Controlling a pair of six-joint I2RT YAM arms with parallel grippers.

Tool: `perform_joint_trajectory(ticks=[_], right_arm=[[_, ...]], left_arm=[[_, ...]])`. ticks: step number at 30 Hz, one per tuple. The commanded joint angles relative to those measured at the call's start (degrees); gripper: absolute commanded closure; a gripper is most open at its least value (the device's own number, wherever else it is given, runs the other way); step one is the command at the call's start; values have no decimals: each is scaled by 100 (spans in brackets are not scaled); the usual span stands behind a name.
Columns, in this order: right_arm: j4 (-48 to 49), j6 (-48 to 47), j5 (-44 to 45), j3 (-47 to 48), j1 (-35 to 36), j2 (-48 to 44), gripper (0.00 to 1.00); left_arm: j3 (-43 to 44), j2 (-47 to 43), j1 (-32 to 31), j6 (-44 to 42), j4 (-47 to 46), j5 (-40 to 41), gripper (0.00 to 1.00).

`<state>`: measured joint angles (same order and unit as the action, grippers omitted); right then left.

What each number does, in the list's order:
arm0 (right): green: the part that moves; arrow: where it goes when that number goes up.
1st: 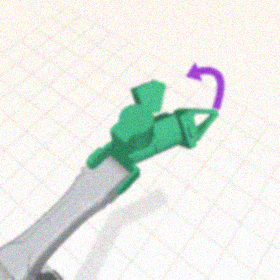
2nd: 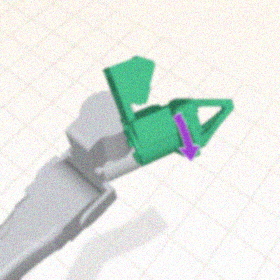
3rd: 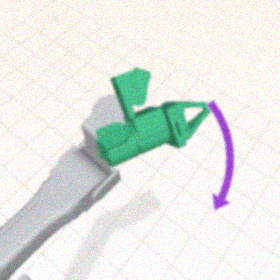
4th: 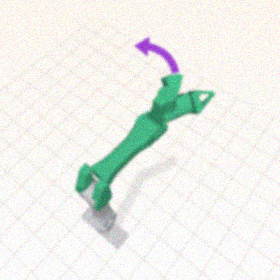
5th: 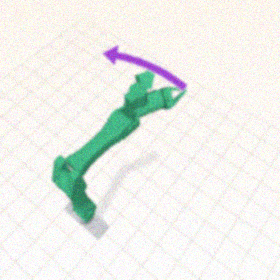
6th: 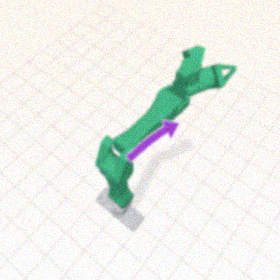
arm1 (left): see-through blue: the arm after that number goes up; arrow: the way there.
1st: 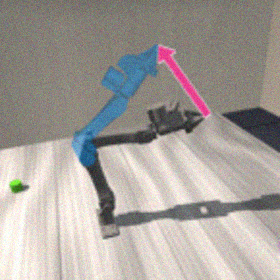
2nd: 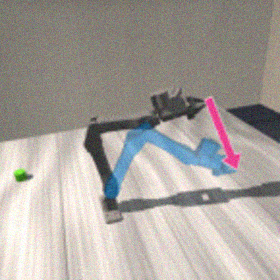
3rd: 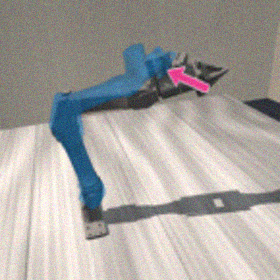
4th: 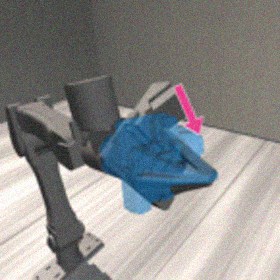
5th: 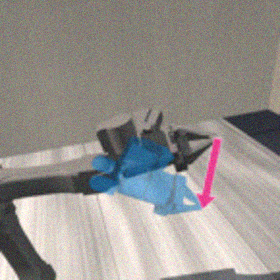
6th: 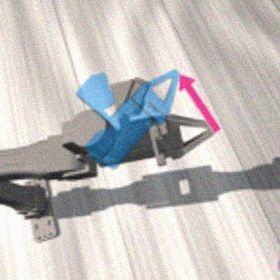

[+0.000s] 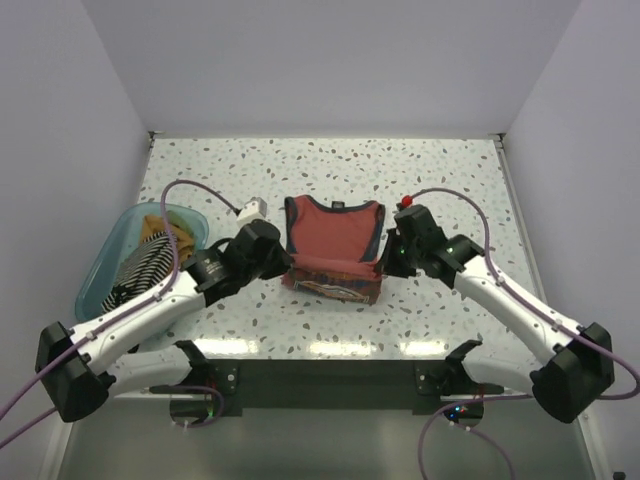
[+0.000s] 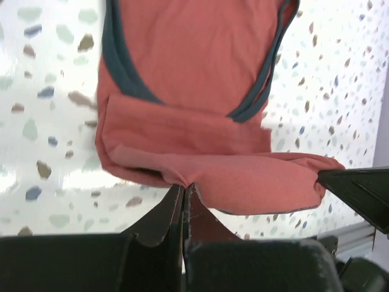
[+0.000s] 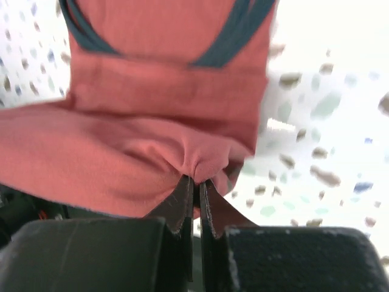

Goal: Fold and stack the tank tops
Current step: Fold the tank top

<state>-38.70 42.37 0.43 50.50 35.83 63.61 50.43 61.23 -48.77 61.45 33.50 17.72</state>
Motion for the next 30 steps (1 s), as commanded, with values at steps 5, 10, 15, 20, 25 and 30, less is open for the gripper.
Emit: perform_joint_trajectory(ticks=[5, 10, 15, 20, 25, 30], right_arm=[[890, -888, -1061, 1496, -1358, 1608, 100], [1171, -932, -1449, 3086, -2114, 3582, 94], [1295, -1064, -1450, 4728, -2414, 4949, 36], [864, -1433, -852, 5049, -2380, 4724, 27], [951, -1601, -123, 3978, -1731, 4116, 36], [1522, -1372, 89, 3317, -1158, 4192, 41]], left_arm=[[1080, 1108, 1386, -1310, -1608, -689, 100], [2030, 2970, 2371, -1680, -2837, -1410, 100], [2962, 4817, 2899, -1847, -4051, -1893, 50], [3527, 5093, 3049, -2084, -3991, -2080, 30], [2999, 4486, 3023, -1918, -3633, -1789, 35], [2279, 4029, 2742, -1900, -3560, -1683, 52]])
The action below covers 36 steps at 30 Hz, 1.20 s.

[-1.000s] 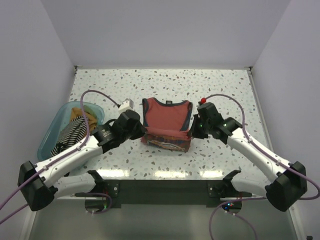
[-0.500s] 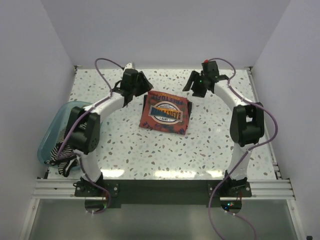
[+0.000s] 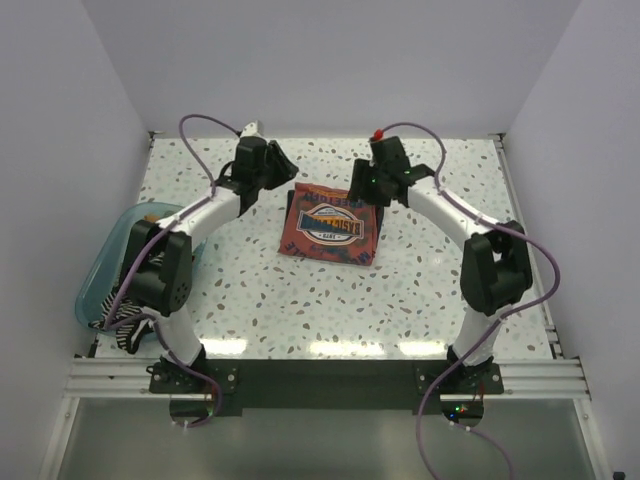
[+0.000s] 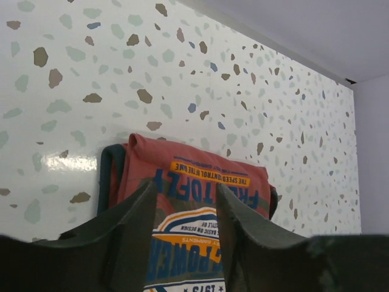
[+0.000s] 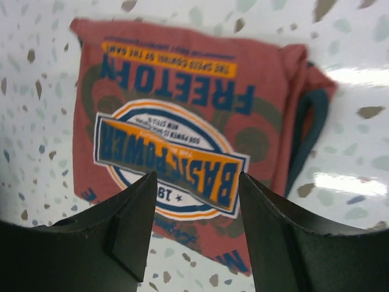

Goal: Fold and stack the tank tops
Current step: Fold the tank top

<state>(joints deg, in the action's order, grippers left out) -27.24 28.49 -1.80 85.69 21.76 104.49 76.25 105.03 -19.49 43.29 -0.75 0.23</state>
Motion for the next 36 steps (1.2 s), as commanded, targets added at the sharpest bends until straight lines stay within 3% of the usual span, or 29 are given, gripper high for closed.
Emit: perform_joint_trajectory(ticks=[1, 3, 9, 15, 24, 30, 36], right_arm=[[421, 16, 295, -150, 302, 237, 41], [387, 16, 286, 156, 311, 571, 43], [299, -19, 470, 326, 303, 1310, 43], [378, -71, 566, 150, 303, 1364, 38], [-175, -353, 848, 738, 276, 1391, 32], [-140, -432, 1129, 353, 250, 653, 25], [-298, -642, 576, 88, -277, 344, 14]], left_arm=[[-408, -387, -239, -58, -188, 65, 56], [-716, -396, -389, -31, -293, 39, 68], [-1375, -247, -732, 222, -163, 486, 88], [-1973, -238, -881, 540, -127, 900, 98], [-1947, 52, -1171, 628, 67, 1040, 100], [-1956, 26, -1180, 585, 58, 1058, 100], [-1947, 70, -1180, 593, 216, 935, 100]])
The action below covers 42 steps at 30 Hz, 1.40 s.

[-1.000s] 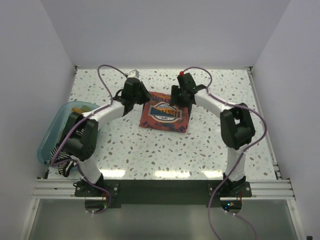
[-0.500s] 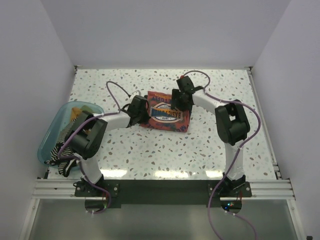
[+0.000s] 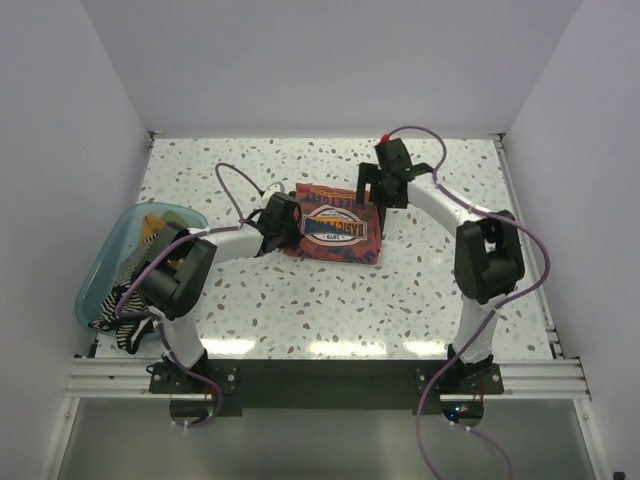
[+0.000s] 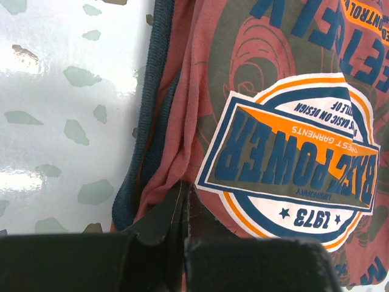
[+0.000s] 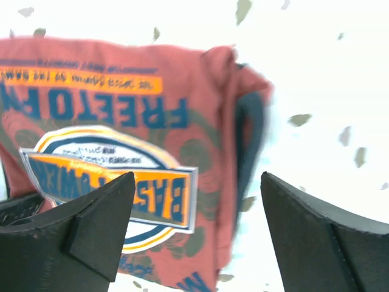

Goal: Fold and stack the tank tops
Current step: Fold the tank top, then neatly place the folded tank top to the corner

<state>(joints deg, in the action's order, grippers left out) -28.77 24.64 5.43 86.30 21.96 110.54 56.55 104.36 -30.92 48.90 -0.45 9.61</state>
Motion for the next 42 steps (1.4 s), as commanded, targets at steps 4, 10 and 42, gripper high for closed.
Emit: perform_joint_trajectory(ticks=[4, 10, 42], right_arm=[[2, -390, -533, -227, -437, -173, 6], [363, -425, -981, -430, -455, 99, 4], [-602, -2016, 1381, 1862, -841, 1900, 100]], left_arm=[[31, 173, -37, 40, 133, -108, 100], [57, 278, -46, 49, 141, -275, 100], [358, -3543, -11, -909, 1740, -899, 59]])
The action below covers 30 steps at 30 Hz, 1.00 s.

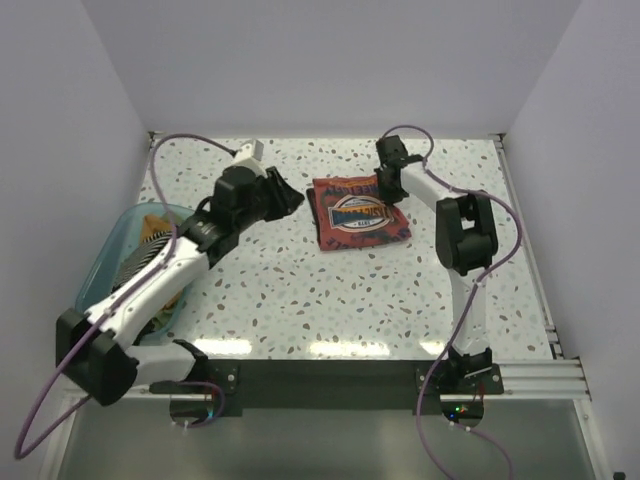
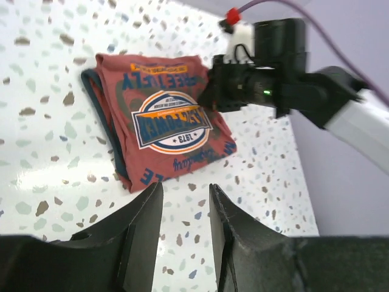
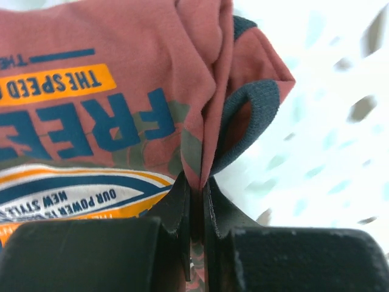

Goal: Fold and stack the tank tops
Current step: Neatly place the folded tank top to the corner

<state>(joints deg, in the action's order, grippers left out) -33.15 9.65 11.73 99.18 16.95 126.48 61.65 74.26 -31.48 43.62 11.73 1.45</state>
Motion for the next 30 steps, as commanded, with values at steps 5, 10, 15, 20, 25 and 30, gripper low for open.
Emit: perform_joint_trajectory(ticks=[5, 10, 15, 20, 25, 30], right_arm=[[-342, -937, 1147, 1989, -745, 1246, 100], [403, -1720, 1699, 2246, -1237, 1651, 100], [396, -1914, 1684, 2870, -1624, 1933, 100], [659, -2256, 1798, 3038, -1860, 2083, 100], [1274, -2766, 2079, 2985, -2082, 2180, 100], [1985, -3170, 2202, 2976, -2161, 2171, 100]], left_arm=[[-399, -1457, 81, -678, 928, -312, 58], [-627, -1949, 116, -951, 1218, -277, 57], [-794, -2170, 151, -1101, 1253, -312, 56], [-821, -2065, 230, -1329, 1200, -417, 56], [-1023, -1881, 248, -1400, 1007, -470, 55], [-1137, -1678, 248, -1400, 849, -514, 54]])
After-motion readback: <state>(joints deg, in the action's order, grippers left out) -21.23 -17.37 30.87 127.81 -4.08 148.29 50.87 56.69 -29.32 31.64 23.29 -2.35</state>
